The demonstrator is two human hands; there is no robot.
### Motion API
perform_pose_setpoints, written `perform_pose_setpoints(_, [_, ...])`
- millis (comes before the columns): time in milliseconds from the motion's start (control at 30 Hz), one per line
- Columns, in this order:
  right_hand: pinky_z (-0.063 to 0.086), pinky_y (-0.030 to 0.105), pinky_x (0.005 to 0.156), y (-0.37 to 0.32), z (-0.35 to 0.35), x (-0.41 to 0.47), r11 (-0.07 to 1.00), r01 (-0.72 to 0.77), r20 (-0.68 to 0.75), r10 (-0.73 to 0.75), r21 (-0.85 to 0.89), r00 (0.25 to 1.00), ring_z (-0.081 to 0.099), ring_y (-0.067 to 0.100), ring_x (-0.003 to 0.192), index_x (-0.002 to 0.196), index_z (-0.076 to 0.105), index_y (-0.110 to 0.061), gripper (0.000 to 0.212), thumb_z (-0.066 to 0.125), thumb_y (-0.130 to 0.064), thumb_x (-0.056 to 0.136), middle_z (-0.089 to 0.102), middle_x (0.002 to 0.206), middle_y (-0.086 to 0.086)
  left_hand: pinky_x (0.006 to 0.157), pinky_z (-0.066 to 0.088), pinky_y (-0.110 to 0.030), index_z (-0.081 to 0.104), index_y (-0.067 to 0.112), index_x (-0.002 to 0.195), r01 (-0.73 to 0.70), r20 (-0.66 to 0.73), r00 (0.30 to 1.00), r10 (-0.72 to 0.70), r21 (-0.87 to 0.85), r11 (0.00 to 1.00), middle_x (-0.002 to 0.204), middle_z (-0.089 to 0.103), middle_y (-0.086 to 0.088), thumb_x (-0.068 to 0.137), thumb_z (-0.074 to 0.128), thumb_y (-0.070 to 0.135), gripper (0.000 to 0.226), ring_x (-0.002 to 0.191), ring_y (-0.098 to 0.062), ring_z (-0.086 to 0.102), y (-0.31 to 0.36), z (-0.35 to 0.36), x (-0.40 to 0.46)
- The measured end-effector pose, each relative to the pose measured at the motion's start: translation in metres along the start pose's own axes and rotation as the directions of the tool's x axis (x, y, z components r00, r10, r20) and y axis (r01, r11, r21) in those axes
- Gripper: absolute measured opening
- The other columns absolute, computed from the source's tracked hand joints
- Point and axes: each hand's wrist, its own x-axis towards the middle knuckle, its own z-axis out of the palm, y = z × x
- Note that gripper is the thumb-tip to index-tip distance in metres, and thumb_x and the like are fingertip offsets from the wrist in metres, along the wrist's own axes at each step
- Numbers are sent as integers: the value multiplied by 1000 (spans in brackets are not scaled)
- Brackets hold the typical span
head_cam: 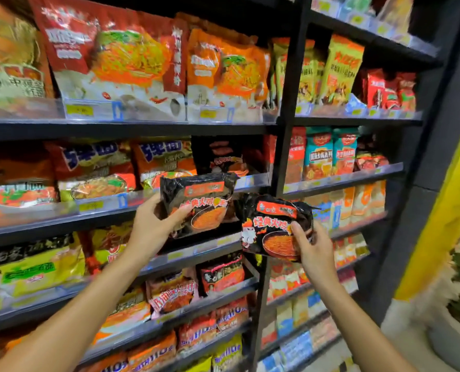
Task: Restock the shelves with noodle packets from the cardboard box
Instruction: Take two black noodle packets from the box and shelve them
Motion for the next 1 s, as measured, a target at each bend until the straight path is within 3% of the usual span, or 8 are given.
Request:
perform_pose_setpoints(133, [40, 7, 58, 24, -15, 55, 999, 28, 70, -30, 23, 997, 56, -10, 62, 85, 56, -24, 17, 59, -15, 99, 56, 73, -9, 71, 48, -21, 68, 28, 107, 14, -81, 997, -7, 82, 997, 86, 73, 21, 83, 77, 32, 26, 77, 5, 64, 14, 44, 28])
perform_pose_setpoints(200, [42, 8, 60, 35, -18, 82, 998, 34, 121, -40, 56, 992, 58, -6, 67, 91, 59, -26, 11, 60, -18, 99, 60, 75, -9, 83, 51, -22, 70, 32, 106, -34, -134, 990, 53, 138, 990, 97, 73, 21, 80, 79, 31, 28, 92, 2, 66, 20, 58, 44])
perform_pose_setpoints(333, [53, 34, 75, 64, -12, 115, 993, 29, 148, -45, 113, 988, 66, 18, 84, 96, 62, -29, 3, 61, -28, 98, 68, 85, -5, 94, 52, -24, 69, 36, 106, -155, -140, 974, 179, 170, 973, 102, 72, 25, 79, 80, 13, 37, 102, 1, 66, 27, 81, 79])
perform_pose_setpoints(467, [55, 53, 83, 85, -10, 128, 986, 14, 149, -39, 166, 988, 67, 23, 91, 98, 63, -30, 6, 62, -36, 97, 70, 93, 2, 93, 55, -36, 73, 28, 113, -180, -135, 965, 225, 283, 942, 106, 73, 9, 76, 85, 23, 39, 102, -12, 67, 17, 95, 119])
perform_pose_setpoints(567, [56, 50, 84, 95, -16, 136, 982, 5, 161, -36, 190, 986, 68, 20, 93, 103, 64, -30, 14, 61, -40, 94, 71, 96, -1, 98, 52, -45, 74, 27, 116, -147, -102, 977, 187, 313, 938, 109, 71, -7, 75, 86, 17, 45, 106, -24, 66, 6, 108, 142])
perform_pose_setpoints(700, [56, 34, 77, 99, -23, 148, 979, 10, 178, -47, 205, 983, 68, 21, 92, 105, 64, -29, 16, 60, -39, 93, 72, 92, -9, 88, 56, -30, 75, 24, 99, -15, -113, 993, 41, 228, 974, 97, 75, 3, 72, 86, 9, 33, 90, -6, 67, -6, 126, 161])
perform_pose_setpoints(900, [54, 48, 86, 91, -22, 156, 971, 59, 146, -94, 233, 985, 67, 17, 96, 111, 63, -27, 24, 59, -41, 92, 71, 99, -4, 75, 51, -17, 73, 26, 89, 53, -120, 992, -30, 194, 980, 84, 76, 15, 75, 85, 18, 20, 82, 1, 69, -17, 130, 177])
perform_pose_setpoints(1000, [55, 39, 85, 81, -16, 161, 962, 99, 138, -138, 256, 981, 67, 14, 95, 109, 62, -33, 18, 59, -39, 93, 71, 100, -8, 81, 54, -23, 72, 20, 91, 100, -116, 990, -75, 227, 969, 85, 75, 10, 75, 85, 30, 23, 81, -2, 70, -14, 131, 187])
